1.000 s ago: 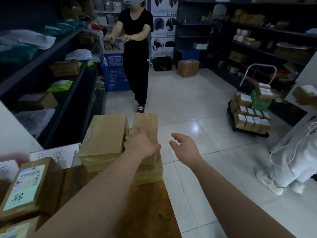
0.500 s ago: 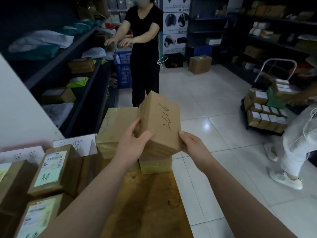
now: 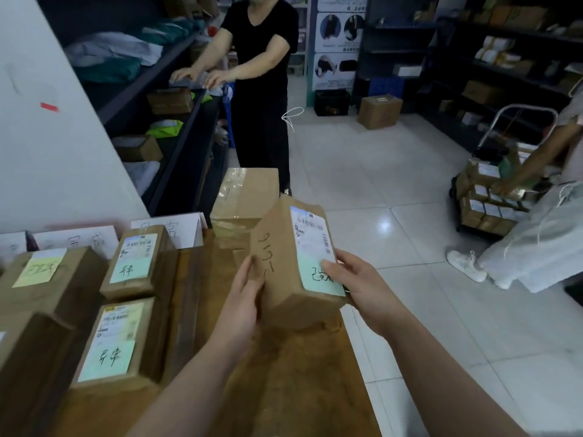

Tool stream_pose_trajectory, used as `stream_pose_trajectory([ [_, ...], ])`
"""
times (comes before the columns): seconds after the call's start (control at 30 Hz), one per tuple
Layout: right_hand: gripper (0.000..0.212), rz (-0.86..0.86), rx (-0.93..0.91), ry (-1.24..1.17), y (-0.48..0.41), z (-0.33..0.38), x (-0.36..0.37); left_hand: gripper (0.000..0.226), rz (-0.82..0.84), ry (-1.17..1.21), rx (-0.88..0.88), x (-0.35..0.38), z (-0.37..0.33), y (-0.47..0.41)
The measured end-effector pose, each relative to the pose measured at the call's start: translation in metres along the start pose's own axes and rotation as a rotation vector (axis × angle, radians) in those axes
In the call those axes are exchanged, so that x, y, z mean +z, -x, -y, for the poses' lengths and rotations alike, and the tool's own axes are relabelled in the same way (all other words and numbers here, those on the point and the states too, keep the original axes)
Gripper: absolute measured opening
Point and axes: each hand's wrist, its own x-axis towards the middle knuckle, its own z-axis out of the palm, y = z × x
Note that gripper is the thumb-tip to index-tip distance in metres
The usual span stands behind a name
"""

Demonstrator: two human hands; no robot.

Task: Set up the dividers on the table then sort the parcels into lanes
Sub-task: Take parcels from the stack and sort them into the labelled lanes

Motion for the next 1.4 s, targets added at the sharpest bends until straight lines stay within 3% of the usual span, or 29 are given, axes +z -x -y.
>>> stream_pose_trajectory([
  [0.2, 0.031, 0.001, 0.064, 0.068, 0.02, -0.018, 0.016, 0.106, 0.017, -0.147, -0.105, -0.016, 0.02, 0.016],
  [0.5, 0.037, 0.059, 0.059, 0.076, 0.025, -0.015, 0.053, 0.133, -0.001, -0.057, -0.122, -0.049, 0.021, 0.041],
  [0.7, 0.037, 0.081, -0.009, 0.132, 0.033, -0.007, 0.11, 0.092, -0.038, 0.116, -0.017, -0.1, 0.01, 0.069],
  [0.8, 0.033, 0.097, -0.035, 0.152, 0.043, -0.003, 0.149, 0.093, -0.089, 0.081, 0.035, -0.135, 0.005, 0.087],
  [0.97, 0.034, 0.118, -0.035, 0.182, 0.06, -0.014, 0.225, 0.058, -0.113, 0.034, 0.058, -0.206, 0.004, 0.122],
  [1.13, 0.037, 0.112, -0.006, 0.166, 0.073, -0.029, 0.293, 0.07, -0.18, -0.013, 0.042, -0.269, 0.007, 0.146],
  [1.27, 0.033, 0.13, -0.009, 0.185, 0.076, -0.029, 0.33, 0.039, -0.218, 0.037, 0.024, -0.297, -0.002, 0.156],
  [1.4, 0.024, 0.152, -0.015, 0.221, 0.056, -0.027, 0.361, 0.03, -0.302, 0.046, -0.005, -0.318, -0.015, 0.148],
])
